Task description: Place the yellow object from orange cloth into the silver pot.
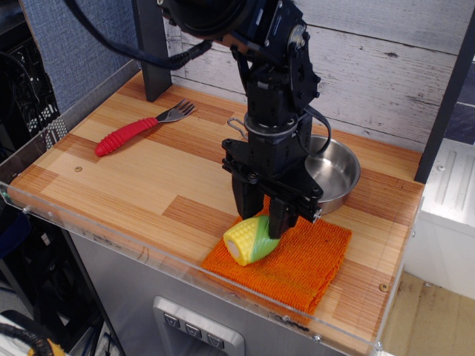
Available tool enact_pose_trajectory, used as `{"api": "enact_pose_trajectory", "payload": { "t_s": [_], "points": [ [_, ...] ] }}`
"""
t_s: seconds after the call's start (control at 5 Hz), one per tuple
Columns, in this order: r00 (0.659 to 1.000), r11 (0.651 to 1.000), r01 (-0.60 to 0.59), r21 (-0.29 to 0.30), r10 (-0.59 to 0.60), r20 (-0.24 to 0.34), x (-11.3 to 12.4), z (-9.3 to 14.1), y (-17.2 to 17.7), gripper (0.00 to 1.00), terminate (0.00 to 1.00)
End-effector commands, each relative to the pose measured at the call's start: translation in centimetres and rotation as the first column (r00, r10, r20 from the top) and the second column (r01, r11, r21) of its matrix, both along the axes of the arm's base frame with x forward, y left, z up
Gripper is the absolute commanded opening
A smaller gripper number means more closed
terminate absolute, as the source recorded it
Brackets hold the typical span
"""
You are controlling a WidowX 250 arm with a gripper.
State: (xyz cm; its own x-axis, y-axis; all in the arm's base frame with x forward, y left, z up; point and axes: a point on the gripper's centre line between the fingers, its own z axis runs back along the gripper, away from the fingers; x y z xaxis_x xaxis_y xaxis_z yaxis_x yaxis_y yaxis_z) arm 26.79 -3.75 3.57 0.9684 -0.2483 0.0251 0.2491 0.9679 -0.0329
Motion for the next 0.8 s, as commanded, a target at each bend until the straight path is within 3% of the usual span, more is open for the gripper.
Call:
{"api": "enact_pose_trajectory", "payload": {
  "t_s": [0.0,0.2,0.6],
  "points": [
    [0.999,1.000,0.001,-0.003,-0.001,0.034,0.4,1.0,0.1,0.00,0.00],
    [1.000,1.000,-0.024,-0.007,0.024,0.000,0.2,0.4,0.5,1.00,0.00],
    [1.000,1.000,-0.009,-0.004,0.009,-0.029,-0.4,-0.8,0.6,1.00,0.00]
  ]
}}
